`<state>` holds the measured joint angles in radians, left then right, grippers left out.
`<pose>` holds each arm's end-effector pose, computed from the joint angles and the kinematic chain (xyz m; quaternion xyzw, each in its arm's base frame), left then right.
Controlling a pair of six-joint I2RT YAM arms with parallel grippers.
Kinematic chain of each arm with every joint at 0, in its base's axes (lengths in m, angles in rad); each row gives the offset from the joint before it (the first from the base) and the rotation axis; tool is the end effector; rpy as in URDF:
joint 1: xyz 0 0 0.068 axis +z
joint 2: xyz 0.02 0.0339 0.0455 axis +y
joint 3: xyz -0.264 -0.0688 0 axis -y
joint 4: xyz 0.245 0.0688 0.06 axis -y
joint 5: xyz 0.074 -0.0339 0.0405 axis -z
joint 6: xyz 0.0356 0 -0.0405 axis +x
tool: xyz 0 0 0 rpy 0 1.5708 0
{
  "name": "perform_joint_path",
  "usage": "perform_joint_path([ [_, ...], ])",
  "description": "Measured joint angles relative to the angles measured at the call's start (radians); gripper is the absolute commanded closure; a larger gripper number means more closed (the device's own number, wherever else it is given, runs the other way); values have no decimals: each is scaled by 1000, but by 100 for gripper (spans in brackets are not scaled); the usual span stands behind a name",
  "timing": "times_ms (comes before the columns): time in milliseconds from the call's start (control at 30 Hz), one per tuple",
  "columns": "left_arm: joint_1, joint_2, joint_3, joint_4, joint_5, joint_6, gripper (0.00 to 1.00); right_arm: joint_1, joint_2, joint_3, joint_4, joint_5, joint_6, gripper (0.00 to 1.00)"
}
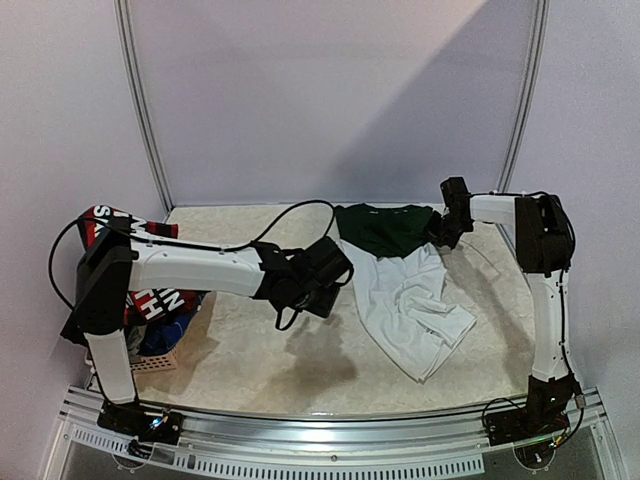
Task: Fold and stack the mixed laundry pile
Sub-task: Rotate the rectangle-folded T-shirt at the center of the board.
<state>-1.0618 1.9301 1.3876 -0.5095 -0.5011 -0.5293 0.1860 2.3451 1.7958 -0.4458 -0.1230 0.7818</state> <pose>0.2127 -0.3460 0.1942 0.1850 0.9201 -0.0098 0.3451 0.4949 0.0976 0.1338 0.2642 0.9200 0.1840 0.2234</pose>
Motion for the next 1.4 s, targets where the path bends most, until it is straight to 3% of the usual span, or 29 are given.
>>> perform_joint_path([
  [333,-194,164,178,52,181,198,38,-10,-60,-104,56,64,105,100],
  [633,-313,278,319,55,238,345,41,-13,-68,-125,70,62,106,100],
  [1167,-354,461,481,63,273,543,49,-21,-95,-181,100,60,92,100],
  [1267,-354,476,502,66,260,565,58,-22,-98,-188,107,57,91,100],
  [1400,-354,495,521,76,235,588,85,-23,-99,-192,113,54,88,100],
])
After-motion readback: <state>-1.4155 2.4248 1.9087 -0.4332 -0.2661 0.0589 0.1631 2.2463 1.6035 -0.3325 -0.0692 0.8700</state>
